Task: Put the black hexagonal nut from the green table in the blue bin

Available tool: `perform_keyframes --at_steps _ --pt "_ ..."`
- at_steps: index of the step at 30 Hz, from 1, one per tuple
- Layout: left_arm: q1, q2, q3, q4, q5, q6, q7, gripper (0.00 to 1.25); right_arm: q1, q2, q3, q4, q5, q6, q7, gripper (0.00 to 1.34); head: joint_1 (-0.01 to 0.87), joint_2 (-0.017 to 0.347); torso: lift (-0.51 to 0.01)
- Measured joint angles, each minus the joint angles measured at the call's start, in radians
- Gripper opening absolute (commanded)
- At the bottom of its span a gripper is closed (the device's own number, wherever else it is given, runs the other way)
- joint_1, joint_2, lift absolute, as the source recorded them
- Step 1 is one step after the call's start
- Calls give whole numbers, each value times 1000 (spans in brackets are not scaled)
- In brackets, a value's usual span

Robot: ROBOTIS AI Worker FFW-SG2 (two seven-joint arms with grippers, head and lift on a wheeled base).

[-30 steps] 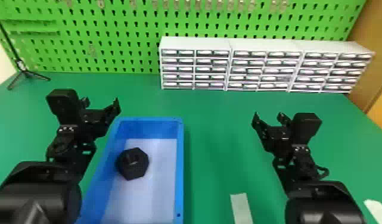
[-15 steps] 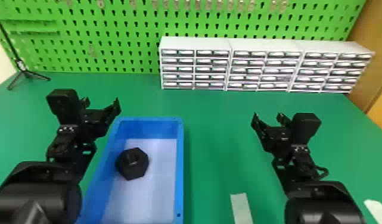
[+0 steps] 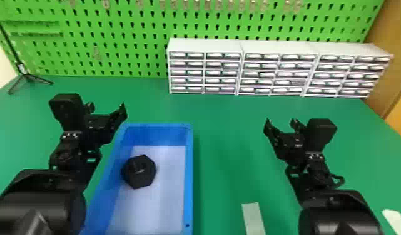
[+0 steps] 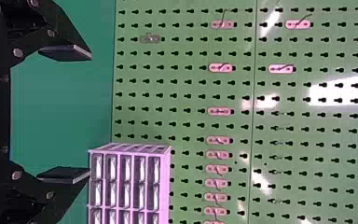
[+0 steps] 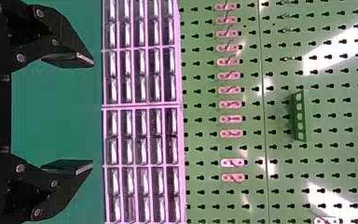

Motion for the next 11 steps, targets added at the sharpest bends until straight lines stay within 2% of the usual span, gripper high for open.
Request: perform_keyframes --at_steps 11 --pt "0 0 4 0 12 0 0 867 -1 0 -2 0 -1 0 0 844 686 28 -96"
